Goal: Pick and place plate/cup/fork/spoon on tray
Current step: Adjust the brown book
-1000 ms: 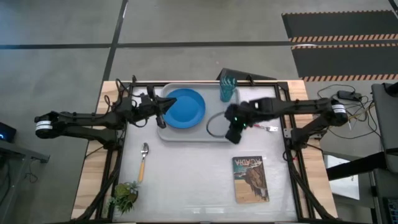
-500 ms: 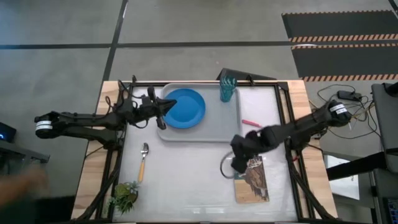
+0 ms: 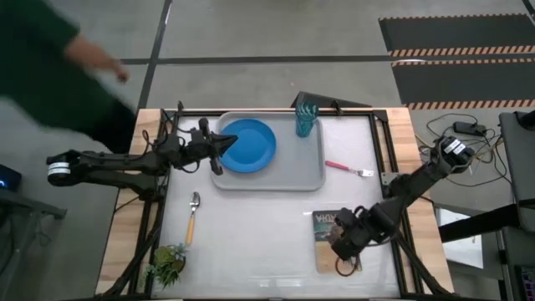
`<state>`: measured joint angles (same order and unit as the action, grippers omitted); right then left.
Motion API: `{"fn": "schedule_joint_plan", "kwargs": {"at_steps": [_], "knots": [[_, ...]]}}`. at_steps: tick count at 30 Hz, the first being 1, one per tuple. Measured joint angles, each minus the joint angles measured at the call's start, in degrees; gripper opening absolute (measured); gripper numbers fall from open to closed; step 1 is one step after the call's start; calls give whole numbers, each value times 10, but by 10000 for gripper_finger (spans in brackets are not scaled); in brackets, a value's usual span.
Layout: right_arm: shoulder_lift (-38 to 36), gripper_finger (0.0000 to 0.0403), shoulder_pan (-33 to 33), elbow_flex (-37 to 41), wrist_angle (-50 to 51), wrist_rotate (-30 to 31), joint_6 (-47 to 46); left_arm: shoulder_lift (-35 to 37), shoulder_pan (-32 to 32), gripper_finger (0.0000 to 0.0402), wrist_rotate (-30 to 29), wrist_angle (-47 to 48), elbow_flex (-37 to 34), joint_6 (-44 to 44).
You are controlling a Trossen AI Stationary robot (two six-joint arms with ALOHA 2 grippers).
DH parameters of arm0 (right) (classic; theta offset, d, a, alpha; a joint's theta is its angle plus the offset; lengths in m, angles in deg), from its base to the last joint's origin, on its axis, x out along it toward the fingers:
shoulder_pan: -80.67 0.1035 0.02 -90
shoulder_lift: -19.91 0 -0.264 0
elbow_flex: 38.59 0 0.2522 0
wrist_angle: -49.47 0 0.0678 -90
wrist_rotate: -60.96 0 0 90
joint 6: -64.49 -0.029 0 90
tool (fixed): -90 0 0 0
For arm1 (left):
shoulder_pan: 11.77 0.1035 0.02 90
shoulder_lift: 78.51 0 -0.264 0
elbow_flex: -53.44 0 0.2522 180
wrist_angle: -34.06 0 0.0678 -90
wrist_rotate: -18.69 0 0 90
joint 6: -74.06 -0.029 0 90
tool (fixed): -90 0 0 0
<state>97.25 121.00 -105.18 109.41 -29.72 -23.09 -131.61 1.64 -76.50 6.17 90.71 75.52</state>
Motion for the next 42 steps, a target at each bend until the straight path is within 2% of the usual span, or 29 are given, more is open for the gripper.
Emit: {"fn": "schedule_joint_plan", "kwargs": {"at_steps": [4,7,11,18,25,29,36,42], "knots": [[0,27,18,3,3,-2,-26,4,0,0,1,-3,3,28],[0,27,26,3,15,-31,-40,9,0,0,7,-4,3,56],[0,27,38,4,32,-39,-41,11,-11,0,32,-19,3,58],[0,27,39,13,32,-20,9,-6,-75,0,52,-117,4,56],[0,27,47,35,27,-7,52,-34,-143,0,51,-118,31,52],[0,27,67,56,24,-7,49,-75,-186,0,45,-119,40,57],[0,27,101,63,-5,-3,49,-181,-270,0,-19,-118,79,86],[0,27,130,63,-28,39,32,-285,-317,0,-49,-118,147,103]]}}
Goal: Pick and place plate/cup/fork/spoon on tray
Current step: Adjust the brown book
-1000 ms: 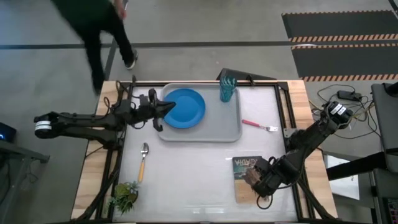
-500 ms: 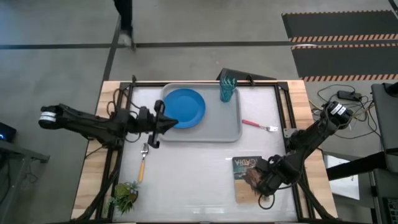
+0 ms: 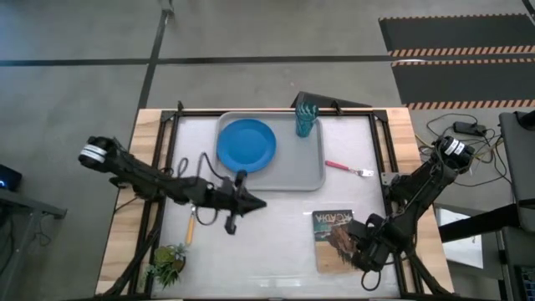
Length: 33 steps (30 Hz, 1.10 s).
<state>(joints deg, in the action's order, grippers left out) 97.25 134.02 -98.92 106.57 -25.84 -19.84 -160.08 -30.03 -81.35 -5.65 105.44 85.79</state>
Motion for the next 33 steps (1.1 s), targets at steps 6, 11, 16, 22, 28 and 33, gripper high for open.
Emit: {"fn": "schedule_joint_plan", "kwargs": {"at_steps": [6,11,16,22,28,33], "knots": [[0,27,45,1,-23,15,-44,-84,-20,0,-4,5,94,11],[7,27,79,1,-28,44,-72,-135,-29,0,-5,64,158,14],[41,27,87,1,-30,43,-67,-170,-34,0,-7,105,186,19],[78,27,87,2,-64,39,-29,-180,-36,0,-10,108,181,32],[90,27,85,2,-96,69,-3,-180,-37,0,-10,108,172,44],[91,27,56,2,-173,192,78,-180,-37,0,-10,111,160,46]]}}
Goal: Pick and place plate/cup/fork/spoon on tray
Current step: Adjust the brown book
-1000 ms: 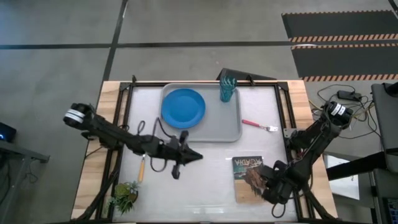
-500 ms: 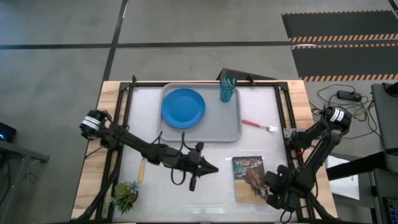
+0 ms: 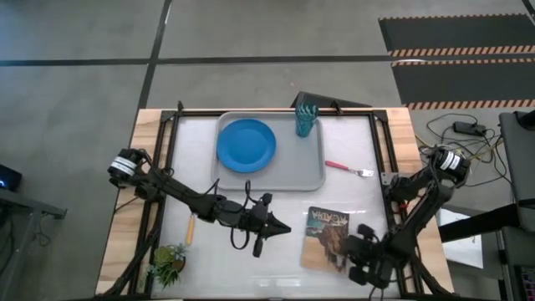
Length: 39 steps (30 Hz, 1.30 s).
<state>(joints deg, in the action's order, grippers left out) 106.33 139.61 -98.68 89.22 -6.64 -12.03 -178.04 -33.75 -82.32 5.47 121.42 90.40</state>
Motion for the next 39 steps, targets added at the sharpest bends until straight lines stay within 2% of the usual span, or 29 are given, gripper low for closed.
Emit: {"fn": "schedule_joint_plan", "kwargs": {"at_steps": [2,6,12,16,21,29,33,39], "knots": [[0,27,-21,0,-56,26,72,0,0,0,0,2,-1,1],[-5,27,-77,0,-137,32,222,1,-1,0,0,59,3,30],[-31,27,-148,-1,-122,-14,323,1,-16,0,-37,139,5,72],[-49,27,-182,-1,-42,-17,332,1,-24,0,-67,147,4,73],[-57,27,-208,2,67,-16,329,-3,-26,0,-76,139,5,73],[-57,27,-209,18,81,-16,337,-47,-25,0,-106,70,12,68],[-57,27,-209,19,83,-16,337,-83,-21,0,-105,62,42,66],[-57,27,-209,19,84,-26,344,-132,-14,0,-105,74,105,16]]}}
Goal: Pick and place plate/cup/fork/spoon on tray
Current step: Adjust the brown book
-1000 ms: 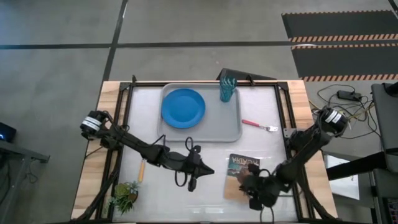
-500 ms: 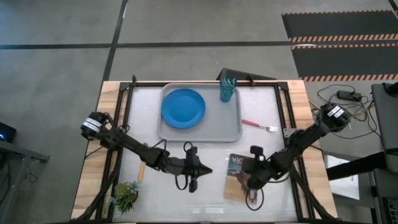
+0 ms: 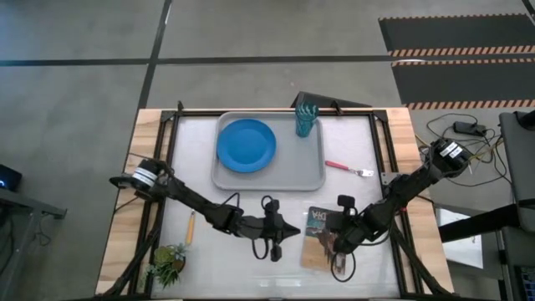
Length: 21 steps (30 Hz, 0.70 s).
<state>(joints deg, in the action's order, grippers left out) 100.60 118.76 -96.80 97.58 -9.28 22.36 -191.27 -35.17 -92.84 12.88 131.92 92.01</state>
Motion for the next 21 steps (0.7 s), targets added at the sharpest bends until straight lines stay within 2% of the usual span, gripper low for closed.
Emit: {"fn": "schedule_joint_plan", "kwargs": {"at_steps": [8,13,21], "knots": [[-3,27,0,0,7,-32,3,-57,27,0,5,9,54,-3],[-22,27,0,0,33,-34,2,-99,40,0,48,12,95,-4],[-72,27,0,0,48,-37,-13,-129,49,0,50,25,97,-4]]}}
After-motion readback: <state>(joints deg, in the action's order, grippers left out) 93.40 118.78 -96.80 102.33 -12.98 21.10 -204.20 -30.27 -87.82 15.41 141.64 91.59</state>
